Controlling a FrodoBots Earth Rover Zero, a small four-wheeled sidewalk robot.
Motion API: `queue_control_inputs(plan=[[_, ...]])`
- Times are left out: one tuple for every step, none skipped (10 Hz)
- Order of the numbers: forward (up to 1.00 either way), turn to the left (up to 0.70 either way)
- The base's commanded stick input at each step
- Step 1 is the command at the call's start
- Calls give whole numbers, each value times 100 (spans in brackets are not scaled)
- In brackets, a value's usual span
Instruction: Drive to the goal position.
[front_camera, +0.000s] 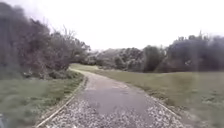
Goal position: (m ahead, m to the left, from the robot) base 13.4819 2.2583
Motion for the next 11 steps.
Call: queue_control_inputs(plan=[[85, 0], [85, 0], [85, 0], [85, 0], [85, 13], [85, 27], [85, 27], [85, 21], [85, 3], [85, 0], [85, 0]])
